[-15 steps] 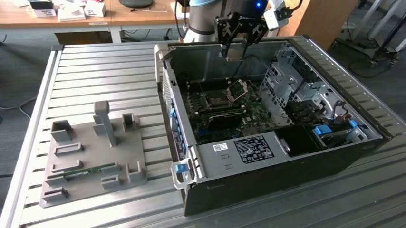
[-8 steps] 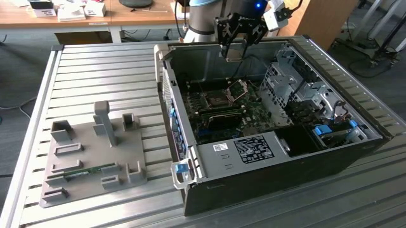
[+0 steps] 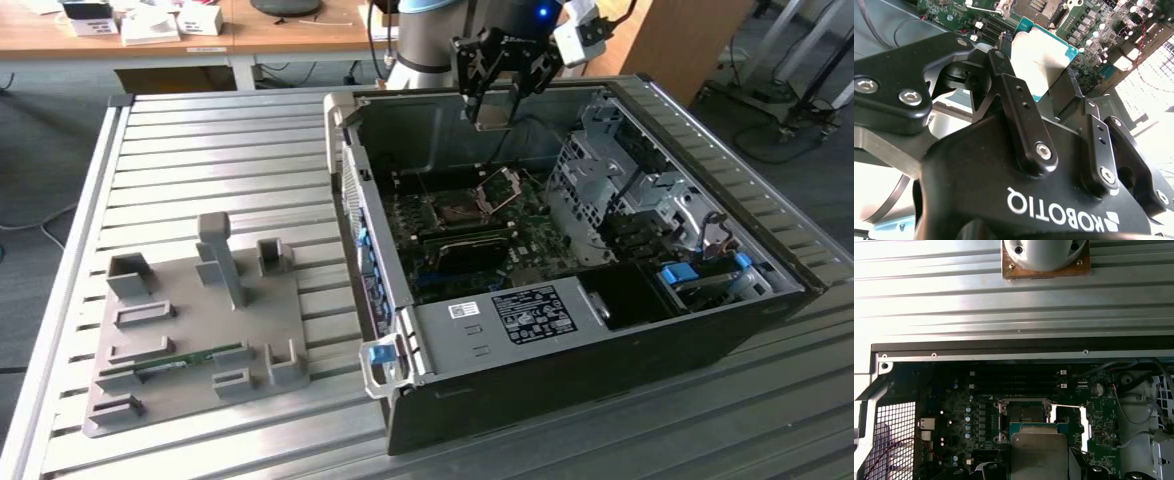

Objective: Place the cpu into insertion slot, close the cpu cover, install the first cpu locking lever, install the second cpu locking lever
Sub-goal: 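Place the cpu into insertion slot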

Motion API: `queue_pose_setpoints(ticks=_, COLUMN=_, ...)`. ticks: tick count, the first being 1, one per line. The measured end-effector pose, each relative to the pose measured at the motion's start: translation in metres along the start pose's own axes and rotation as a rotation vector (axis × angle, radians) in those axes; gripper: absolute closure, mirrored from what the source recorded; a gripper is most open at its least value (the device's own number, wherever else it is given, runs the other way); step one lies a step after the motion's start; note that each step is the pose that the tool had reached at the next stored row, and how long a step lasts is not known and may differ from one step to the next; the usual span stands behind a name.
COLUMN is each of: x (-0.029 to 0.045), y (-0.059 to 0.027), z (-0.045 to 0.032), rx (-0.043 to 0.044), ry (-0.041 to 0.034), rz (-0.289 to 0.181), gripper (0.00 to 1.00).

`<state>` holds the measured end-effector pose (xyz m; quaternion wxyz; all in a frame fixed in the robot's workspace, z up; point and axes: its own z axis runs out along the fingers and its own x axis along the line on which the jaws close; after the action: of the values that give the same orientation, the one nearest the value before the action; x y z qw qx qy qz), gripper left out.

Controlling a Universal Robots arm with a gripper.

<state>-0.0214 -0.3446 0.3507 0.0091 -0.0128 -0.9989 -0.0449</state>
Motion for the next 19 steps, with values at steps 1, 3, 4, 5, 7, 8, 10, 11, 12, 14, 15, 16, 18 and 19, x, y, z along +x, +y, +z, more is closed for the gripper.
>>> queue_pose_setpoints(ticks=1, x=0.0000, y=0.0000, z=0.0000, rx=0.0001, ry=0.0000, rz=0.000, gripper=0.46)
queue_pose_setpoints(ticks=3, x=0.0000, y=-0.0001, z=0.0006, rx=0.0001, ry=0.0000, rz=0.000, gripper=0.46)
queue_pose_setpoints(ticks=4, x=0.0000, y=-0.0001, z=0.0011, rx=0.0001, ry=0.0001, rz=0.000, gripper=0.46)
queue_pose_setpoints(ticks=5, x=0.0000, y=-0.0001, z=0.0012, rx=0.0001, ry=0.0000, rz=0.000, gripper=0.46)
queue_pose_setpoints(ticks=7, x=0.0000, y=-0.0001, z=0.0012, rx=0.0001, ry=0.0000, rz=0.000, gripper=0.46)
queue_pose_setpoints(ticks=8, x=0.0000, y=-0.0001, z=0.0013, rx=0.0001, ry=0.0000, rz=0.000, gripper=0.46)
queue_pose_setpoints(ticks=10, x=0.0000, y=-0.0002, z=0.0021, rx=-0.0002, ry=-0.0001, rz=0.000, gripper=0.46)
queue_pose_setpoints(ticks=11, x=0.0000, y=-0.0002, z=0.0025, rx=-0.0001, ry=0.0000, rz=0.000, gripper=0.46)
queue_pose_setpoints(ticks=12, x=0.0000, y=-0.0003, z=0.0032, rx=-0.0001, ry=0.0000, rz=0.000, gripper=0.46)
queue_pose_setpoints(ticks=14, x=-0.0001, y=-0.0005, z=0.0049, rx=0.0001, ry=0.0001, rz=0.000, gripper=0.46)
queue_pose_setpoints(ticks=15, x=-0.0001, y=-0.0005, z=0.0059, rx=0.0001, ry=0.0000, rz=0.000, gripper=0.46)
queue_pose_setpoints(ticks=16, x=-0.0001, y=-0.0006, z=0.0069, rx=0.0000, ry=0.0000, rz=0.000, gripper=0.46)
queue_pose_setpoints(ticks=18, x=-0.0002, y=-0.0008, z=0.0090, rx=0.0000, ry=0.0000, rz=0.000, gripper=0.46)
queue_pose_setpoints(ticks=19, x=-0.0002, y=-0.0009, z=0.0100, rx=0.0000, ry=0.0000, rz=0.000, gripper=0.46)
